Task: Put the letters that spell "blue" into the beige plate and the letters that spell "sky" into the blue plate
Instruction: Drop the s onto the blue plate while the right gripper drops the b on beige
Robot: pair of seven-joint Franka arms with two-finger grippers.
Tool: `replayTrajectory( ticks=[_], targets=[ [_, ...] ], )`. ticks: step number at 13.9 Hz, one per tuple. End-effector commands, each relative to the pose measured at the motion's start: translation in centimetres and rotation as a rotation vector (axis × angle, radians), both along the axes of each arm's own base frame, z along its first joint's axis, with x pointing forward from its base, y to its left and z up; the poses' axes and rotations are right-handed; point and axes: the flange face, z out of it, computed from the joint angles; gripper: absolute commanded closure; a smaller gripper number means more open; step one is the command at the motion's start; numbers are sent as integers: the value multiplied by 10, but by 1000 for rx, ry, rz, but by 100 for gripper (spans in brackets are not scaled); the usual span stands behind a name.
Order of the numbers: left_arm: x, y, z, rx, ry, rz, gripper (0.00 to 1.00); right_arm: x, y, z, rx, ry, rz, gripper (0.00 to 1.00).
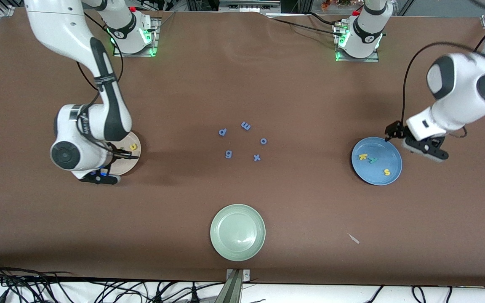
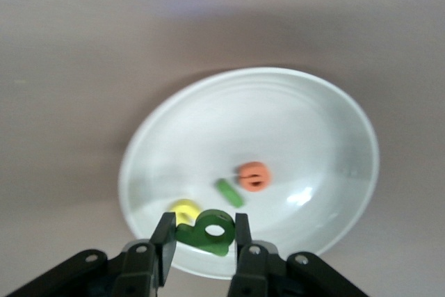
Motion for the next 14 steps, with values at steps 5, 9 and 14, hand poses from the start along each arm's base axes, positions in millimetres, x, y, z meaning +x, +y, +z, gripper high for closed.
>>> replayTrajectory(
  ticks=[5, 9, 14],
  targets=[
    [-55, -11, 185, 36, 10, 78, 0, 4, 12, 17, 33, 39, 13, 0],
    [-68, -18, 249, 40, 40, 170, 0, 13, 28, 40, 49, 39, 34, 0],
    [-51, -30, 223, 48, 108, 247, 0, 20, 49, 92, 81, 83, 60, 0]
  ],
)
